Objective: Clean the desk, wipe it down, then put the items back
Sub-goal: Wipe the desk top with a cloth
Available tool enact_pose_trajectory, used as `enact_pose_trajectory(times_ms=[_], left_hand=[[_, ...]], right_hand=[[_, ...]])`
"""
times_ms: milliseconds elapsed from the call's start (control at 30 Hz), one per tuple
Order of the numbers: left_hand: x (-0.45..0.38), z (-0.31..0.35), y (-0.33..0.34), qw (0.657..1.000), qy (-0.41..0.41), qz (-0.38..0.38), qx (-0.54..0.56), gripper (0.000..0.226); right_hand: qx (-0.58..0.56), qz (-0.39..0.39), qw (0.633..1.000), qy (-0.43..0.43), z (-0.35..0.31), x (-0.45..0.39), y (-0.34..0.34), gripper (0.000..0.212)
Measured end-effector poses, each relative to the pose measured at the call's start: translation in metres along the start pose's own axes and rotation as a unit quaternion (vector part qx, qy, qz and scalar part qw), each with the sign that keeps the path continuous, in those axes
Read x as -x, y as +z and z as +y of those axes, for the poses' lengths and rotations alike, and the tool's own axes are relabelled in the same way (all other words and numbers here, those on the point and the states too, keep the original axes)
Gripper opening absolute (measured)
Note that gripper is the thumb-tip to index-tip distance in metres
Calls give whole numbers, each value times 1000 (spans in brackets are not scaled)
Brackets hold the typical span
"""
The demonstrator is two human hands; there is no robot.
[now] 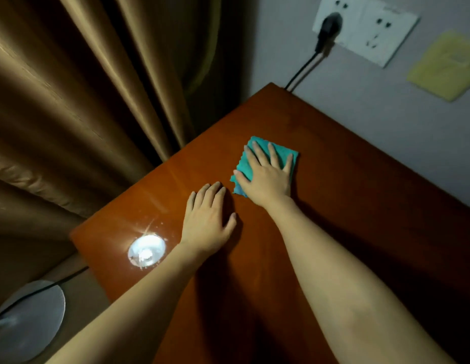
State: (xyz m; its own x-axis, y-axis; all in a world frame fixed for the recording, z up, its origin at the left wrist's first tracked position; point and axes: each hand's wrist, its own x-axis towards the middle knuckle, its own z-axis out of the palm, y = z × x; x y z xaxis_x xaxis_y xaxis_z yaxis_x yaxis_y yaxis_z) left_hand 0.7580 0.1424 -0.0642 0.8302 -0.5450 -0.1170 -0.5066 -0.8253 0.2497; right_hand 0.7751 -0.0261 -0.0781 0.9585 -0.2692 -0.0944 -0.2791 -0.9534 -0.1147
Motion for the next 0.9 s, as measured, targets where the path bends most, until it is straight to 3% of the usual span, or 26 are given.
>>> enact_pose_trajectory(times_ms=[133,667,800,900], left_hand=[[34,51,13,1000,13,-12,-2,66],[198,343,115,979,202,-38,-18,64],[240,411,141,967,250,-38,-13,79],[269,461,156,957,281,-64,-15,67]], right_hand=[[-12,4,998,59,57,65,-1,67],[-44,53,964,257,314,390,3,66],[-62,58,945,316,374,483,4,66],[-60,48,932,354,414,544,4,66]])
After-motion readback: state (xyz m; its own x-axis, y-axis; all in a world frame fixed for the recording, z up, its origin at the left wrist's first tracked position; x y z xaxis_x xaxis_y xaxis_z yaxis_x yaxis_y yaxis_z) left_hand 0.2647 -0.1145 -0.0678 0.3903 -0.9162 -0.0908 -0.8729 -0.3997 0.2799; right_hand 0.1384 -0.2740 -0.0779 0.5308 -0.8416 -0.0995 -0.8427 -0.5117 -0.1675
